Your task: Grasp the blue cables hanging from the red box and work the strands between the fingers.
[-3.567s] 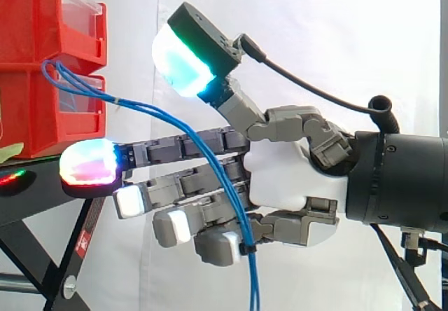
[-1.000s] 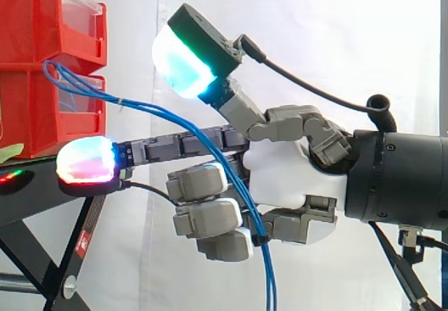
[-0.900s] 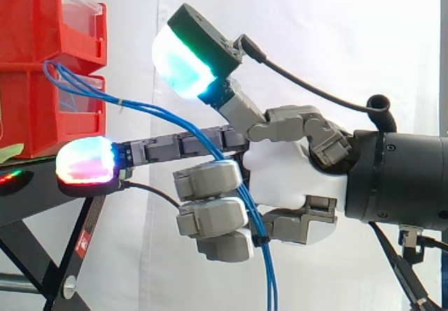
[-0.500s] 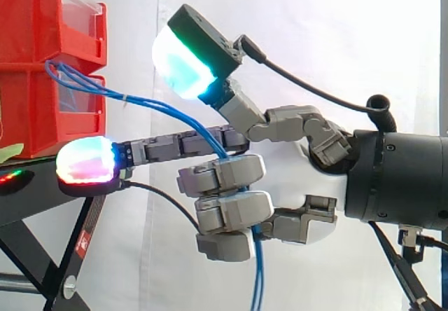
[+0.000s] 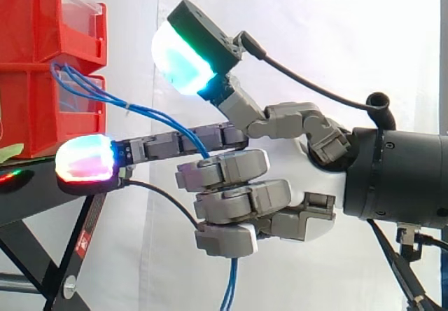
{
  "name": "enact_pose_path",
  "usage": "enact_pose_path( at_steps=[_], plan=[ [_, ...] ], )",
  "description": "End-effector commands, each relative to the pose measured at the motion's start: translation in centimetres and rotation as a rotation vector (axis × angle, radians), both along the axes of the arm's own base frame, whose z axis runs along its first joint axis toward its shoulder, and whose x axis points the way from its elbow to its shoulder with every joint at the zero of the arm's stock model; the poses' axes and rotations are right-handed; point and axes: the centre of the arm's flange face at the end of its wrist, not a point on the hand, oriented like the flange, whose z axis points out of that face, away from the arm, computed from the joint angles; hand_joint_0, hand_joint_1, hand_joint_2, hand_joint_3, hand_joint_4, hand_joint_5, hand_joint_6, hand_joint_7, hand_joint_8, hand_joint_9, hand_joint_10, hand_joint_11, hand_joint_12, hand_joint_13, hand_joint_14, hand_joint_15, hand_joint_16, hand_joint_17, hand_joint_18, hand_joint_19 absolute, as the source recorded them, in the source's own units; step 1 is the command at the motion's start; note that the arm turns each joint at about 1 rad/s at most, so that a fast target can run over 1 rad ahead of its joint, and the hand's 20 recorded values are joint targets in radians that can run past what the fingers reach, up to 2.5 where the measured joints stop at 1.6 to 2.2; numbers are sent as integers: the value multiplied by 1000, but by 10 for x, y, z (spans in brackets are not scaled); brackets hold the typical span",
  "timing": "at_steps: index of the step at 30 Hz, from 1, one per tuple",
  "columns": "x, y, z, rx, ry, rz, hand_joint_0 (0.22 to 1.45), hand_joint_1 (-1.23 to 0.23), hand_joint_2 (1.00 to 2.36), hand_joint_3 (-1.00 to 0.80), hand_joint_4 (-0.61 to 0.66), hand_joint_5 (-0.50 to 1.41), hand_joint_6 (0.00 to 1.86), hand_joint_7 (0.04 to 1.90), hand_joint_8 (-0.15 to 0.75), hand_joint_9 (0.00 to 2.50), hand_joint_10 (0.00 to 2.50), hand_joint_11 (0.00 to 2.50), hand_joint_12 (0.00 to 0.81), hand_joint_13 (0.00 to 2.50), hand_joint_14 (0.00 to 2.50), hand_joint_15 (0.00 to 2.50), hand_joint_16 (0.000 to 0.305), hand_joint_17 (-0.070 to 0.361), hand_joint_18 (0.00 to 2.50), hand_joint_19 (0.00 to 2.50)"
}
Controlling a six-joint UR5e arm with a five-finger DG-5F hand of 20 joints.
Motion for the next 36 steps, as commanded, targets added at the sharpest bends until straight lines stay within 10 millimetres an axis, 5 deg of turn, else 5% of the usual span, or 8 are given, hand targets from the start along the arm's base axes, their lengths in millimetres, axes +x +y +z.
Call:
enact_pose_path(
  at_steps=[1,7,16,20,25,29,36],
  plan=[
    [0,0,0,0,-2,0,722,-557,1000,-1000,232,-123,7,694,290,758,2004,848,348,1160,1419,1118,57,128,1358,1399],
    [0,-1,0,0,-2,-1,723,-556,1000,-1000,238,-109,7,701,291,750,2159,855,367,1090,1950,1020,54,121,1466,1654],
    [1,0,1,1,-3,2,725,-555,1000,-1000,244,-92,7,702,290,753,2374,831,364,1083,2152,1002,53,119,1539,1848],
    [0,-1,0,0,-2,2,725,-555,1000,-1000,250,-82,7,704,291,742,2500,853,372,1048,2439,991,51,115,1534,1804],
    [0,-1,0,0,-2,2,725,-554,1000,-1000,257,-64,7,713,295,697,2500,867,368,996,2500,992,56,125,1430,1371],
    [0,-1,0,0,-2,2,716,-547,1000,-1000,266,-20,8,733,305,711,2500,1103,383,1063,2500,989,60,134,1355,855],
    [0,-1,0,0,-2,2,708,-542,1000,-1000,300,84,9,787,308,840,2500,1446,399,1205,2500,1034,61,138,1416,801]
  ],
)
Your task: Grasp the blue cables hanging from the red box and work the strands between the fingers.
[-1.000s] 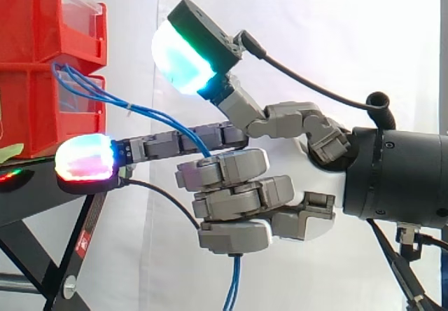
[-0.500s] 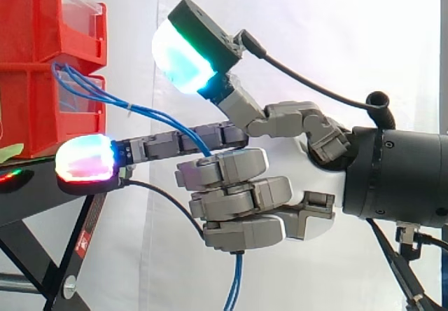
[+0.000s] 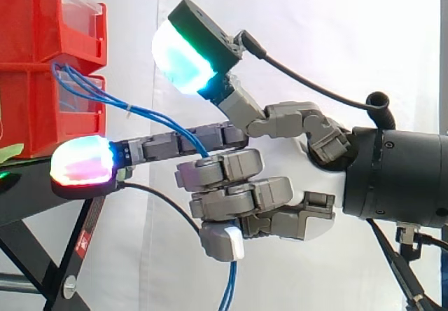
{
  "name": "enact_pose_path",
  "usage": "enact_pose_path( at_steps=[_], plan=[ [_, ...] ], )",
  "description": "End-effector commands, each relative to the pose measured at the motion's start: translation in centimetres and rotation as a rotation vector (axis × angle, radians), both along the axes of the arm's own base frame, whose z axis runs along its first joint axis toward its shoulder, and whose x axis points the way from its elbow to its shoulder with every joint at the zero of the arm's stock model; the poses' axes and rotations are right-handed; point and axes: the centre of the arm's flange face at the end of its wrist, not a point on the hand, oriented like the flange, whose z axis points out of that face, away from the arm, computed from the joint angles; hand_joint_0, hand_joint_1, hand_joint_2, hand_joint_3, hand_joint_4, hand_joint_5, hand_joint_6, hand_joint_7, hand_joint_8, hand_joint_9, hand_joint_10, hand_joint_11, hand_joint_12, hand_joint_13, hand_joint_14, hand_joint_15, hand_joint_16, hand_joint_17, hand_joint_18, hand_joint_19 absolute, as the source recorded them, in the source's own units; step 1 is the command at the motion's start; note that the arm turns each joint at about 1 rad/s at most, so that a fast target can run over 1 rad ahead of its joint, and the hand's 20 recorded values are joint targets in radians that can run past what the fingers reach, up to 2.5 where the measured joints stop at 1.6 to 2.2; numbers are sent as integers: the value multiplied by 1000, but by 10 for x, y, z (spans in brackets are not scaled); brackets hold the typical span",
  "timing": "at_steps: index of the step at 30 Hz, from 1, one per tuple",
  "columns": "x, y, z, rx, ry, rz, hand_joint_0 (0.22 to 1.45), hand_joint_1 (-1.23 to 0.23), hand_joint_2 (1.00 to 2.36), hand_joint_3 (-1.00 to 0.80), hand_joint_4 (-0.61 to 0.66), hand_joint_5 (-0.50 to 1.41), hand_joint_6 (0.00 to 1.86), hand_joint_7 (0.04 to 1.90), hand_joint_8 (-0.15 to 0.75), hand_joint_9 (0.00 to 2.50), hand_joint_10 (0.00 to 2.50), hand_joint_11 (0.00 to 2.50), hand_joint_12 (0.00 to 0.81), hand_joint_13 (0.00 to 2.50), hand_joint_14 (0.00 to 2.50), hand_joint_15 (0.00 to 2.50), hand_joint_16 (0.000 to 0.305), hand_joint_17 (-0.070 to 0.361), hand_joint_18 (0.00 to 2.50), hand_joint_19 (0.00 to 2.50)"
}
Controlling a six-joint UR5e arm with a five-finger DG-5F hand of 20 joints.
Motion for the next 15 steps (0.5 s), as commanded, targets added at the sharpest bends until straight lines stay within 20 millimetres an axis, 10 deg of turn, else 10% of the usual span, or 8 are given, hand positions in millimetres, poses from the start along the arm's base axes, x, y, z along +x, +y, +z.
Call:
enact_pose_path(
  at_steps=[1,15],
  plan=[
    [0,0,0,0,0,-1,708,-541,1000,-1000,300,85,10,787,309,848,2500,1470,392,1203,2500,1041,61,137,1427,787],
    [0,0,0,0,0,-1,703,-527,1000,-1000,318,126,10,778,343,1189,2500,1927,512,1550,2500,1209,72,163,1765,643]
  ],
)
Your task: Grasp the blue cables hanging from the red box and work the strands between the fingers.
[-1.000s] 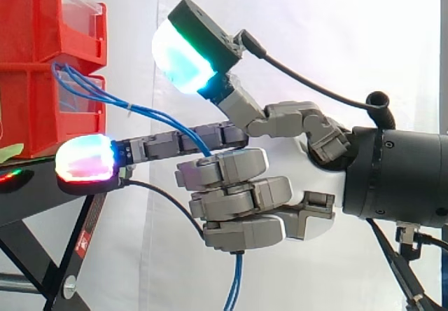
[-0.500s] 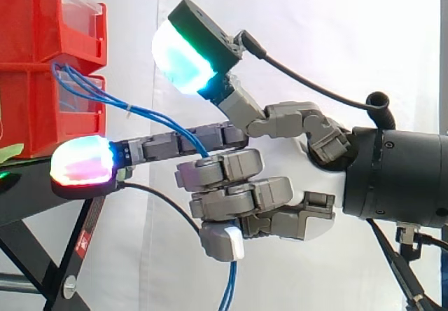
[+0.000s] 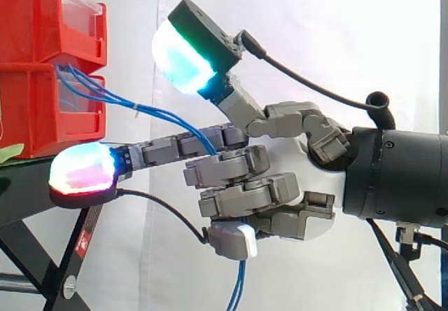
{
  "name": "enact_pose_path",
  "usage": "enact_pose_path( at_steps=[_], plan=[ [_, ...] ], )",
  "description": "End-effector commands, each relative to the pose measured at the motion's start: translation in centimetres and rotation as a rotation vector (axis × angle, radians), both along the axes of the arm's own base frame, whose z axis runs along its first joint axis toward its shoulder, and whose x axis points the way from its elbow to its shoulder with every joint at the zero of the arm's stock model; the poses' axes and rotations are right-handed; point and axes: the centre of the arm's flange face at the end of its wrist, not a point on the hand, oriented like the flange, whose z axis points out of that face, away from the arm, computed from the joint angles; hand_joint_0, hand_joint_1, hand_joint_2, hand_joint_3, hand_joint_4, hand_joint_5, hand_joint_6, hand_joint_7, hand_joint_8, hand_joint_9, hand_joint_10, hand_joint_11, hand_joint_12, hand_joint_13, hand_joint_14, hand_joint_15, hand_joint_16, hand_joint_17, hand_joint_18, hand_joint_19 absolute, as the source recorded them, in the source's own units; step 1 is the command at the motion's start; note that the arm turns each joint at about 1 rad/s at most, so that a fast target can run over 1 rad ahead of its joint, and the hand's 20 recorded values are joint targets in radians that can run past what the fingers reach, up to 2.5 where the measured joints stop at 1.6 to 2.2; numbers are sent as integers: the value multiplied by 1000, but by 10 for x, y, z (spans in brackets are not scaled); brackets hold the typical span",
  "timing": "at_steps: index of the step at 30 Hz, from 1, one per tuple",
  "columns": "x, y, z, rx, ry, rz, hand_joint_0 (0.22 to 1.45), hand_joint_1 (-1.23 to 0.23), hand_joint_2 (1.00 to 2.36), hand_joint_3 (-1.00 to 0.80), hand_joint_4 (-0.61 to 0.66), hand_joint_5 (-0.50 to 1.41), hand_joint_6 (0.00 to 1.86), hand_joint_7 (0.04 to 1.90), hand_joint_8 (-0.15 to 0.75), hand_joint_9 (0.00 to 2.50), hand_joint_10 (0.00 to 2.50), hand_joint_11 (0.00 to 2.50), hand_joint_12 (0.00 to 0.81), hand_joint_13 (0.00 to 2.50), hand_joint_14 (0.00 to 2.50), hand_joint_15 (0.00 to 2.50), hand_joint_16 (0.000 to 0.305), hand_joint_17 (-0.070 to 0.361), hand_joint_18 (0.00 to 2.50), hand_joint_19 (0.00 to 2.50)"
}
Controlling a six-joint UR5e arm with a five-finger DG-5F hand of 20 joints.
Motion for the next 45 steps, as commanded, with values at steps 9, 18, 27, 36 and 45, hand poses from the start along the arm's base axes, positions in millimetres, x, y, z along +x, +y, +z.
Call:
enact_pose_path(
  at_steps=[9,18,27,36,45],
  plan=[
    [0,0,0,0,1,-4,700,-527,1000,-1000,320,143,12,851,349,1223,2500,2019,528,1598,2500,1262,74,167,1836,653],
    [2,-1,2,-2,-2,-9,700,-528,1000,-1000,317,162,12,884,347,1224,2500,2148,528,1598,2500,1267,74,167,1835,667],
    [1,0,1,-51,11,-13,700,-529,1000,-1000,312,159,12,893,352,1208,2500,2124,525,1582,2500,1252,75,169,1835,657],
    [2,0,3,-54,12,-14,699,-529,1000,-1000,314,157,12,895,352,1204,2500,2107,513,1575,2500,1220,75,168,1831,665],
    [0,-1,1,-61,38,-14,699,-529,1000,-1000,314,158,12,895,348,1201,2500,2105,510,1570,2500,1222,74,167,1826,662]
  ],
)
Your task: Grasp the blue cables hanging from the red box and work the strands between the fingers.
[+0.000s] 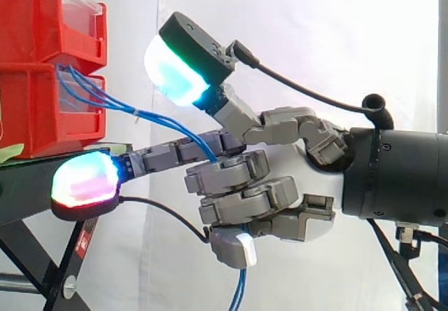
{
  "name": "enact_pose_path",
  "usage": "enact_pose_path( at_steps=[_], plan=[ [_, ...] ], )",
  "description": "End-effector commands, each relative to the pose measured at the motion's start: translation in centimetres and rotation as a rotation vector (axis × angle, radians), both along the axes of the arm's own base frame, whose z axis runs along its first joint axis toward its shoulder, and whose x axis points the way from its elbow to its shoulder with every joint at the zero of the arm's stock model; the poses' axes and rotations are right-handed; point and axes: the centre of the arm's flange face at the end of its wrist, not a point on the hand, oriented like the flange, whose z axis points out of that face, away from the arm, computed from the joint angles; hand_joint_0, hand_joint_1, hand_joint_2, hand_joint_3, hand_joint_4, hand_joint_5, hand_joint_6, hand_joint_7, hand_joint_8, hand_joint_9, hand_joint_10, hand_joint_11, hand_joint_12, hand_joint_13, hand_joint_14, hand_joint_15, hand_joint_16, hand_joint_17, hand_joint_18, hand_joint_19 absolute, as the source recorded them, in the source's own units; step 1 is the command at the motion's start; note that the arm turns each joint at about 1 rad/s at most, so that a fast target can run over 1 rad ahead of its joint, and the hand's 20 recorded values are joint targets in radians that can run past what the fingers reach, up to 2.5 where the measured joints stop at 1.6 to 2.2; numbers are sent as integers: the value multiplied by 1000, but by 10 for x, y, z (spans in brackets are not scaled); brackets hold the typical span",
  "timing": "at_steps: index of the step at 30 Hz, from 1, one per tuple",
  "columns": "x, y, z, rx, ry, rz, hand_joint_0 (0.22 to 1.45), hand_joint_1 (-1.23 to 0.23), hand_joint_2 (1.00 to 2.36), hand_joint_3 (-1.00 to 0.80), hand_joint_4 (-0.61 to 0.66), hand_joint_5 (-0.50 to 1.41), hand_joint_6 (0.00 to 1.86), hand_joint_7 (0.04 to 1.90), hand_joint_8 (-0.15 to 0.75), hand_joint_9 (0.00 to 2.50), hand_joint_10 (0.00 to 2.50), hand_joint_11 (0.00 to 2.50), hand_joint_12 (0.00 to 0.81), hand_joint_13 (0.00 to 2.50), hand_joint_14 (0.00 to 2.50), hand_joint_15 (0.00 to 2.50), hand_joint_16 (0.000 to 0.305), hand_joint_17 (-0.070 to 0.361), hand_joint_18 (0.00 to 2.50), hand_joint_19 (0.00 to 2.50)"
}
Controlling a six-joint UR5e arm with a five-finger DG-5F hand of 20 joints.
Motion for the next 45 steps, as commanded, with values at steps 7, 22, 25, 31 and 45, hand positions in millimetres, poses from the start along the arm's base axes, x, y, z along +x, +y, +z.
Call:
enact_pose_path(
  at_steps=[7,22,25,31,45],
  plan=[
    [-5,-1,-6,-15,58,0,698,-529,1000,-1000,312,163,11,890,351,1201,2500,2120,513,1573,2500,1222,73,165,1819,667],
    [-9,-2,-10,-25,97,0,702,-529,1000,-1000,311,156,11,877,350,1187,2500,2109,510,1560,2500,1235,73,163,1806,667],
    [-9,-2,-10,-25,97,0,701,-530,1000,-1000,314,155,11,873,350,1187,2500,2113,509,1558,2500,1231,74,166,1797,686],
    [-9,-1,-9,-25,95,2,702,-529,1000,-1000,312,151,12,869,350,1179,2500,2117,505,1551,2500,1226,72,163,1786,680],
    [-9,-2,-10,-25,97,0,701,-529,1000,-1000,309,143,11,863,351,1178,2500,2104,507,1549,2500,1251,73,163,1785,681]
  ],
)
